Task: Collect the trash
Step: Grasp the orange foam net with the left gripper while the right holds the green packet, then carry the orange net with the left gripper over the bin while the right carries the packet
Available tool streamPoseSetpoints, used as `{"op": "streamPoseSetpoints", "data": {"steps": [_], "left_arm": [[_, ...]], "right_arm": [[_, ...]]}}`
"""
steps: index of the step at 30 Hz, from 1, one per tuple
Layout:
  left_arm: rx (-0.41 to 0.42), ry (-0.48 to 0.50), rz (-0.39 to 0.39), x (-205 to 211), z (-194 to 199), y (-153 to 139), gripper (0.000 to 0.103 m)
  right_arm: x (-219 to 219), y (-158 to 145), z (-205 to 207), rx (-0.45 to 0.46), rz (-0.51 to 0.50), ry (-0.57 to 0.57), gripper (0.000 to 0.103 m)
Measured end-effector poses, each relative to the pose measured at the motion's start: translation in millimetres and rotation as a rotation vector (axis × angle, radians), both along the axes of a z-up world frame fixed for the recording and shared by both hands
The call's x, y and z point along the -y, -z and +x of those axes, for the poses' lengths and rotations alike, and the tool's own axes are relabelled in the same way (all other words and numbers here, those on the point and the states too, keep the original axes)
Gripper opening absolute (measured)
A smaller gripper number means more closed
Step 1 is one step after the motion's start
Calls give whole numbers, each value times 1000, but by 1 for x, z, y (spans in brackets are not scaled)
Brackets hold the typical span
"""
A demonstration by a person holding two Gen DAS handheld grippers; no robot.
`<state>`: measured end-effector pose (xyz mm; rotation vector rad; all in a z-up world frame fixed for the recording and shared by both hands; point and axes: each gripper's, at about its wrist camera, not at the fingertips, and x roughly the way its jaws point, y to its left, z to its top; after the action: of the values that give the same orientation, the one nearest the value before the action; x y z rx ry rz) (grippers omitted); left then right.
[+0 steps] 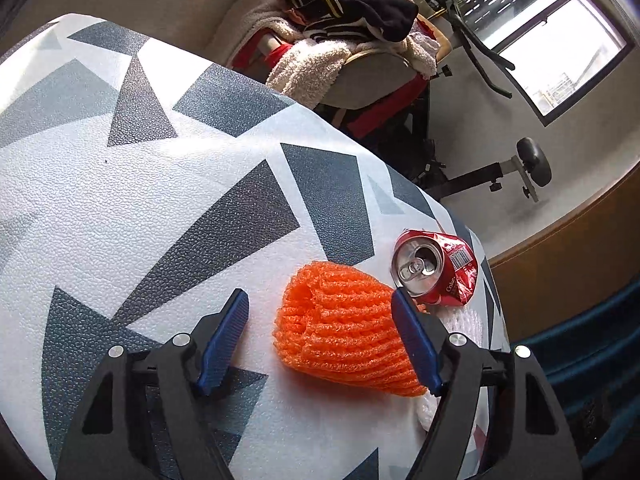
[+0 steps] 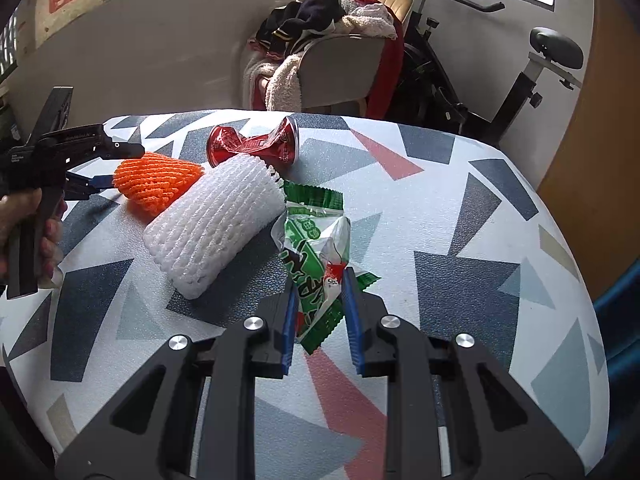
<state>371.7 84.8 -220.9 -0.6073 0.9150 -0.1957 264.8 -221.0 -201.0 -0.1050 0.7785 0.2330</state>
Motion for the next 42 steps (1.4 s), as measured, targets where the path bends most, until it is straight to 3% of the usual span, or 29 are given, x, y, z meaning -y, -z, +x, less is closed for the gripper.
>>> {"op": "streamPoseSetpoints", "data": {"steps": [1,4,6,15,20,24,42], "left_arm": [[-12,3,13,2,1,1,38],[8,5,44,2,-6,-4,21],[28,17,78,1,-14,-13,16],[169,120,213,1,-72,-79,14],[222,180,289,9,-120,-100,14],[233,228,344,20,-161,-104,14],[314,385,451,76,-347,-94,14]], "right_arm": [[1,0,-1,-2,3,3,25],[3,-1,-4,-3,12,11,25],[3,-3,-8,-2,22,15,25],[-9,-29,-41,17,84,10,25],[-18,-39,-70,21,115,4,25],[-25,-40,-97,16,140,-1,25],[-43,-34,-209,-1,171,-47,25]]}}
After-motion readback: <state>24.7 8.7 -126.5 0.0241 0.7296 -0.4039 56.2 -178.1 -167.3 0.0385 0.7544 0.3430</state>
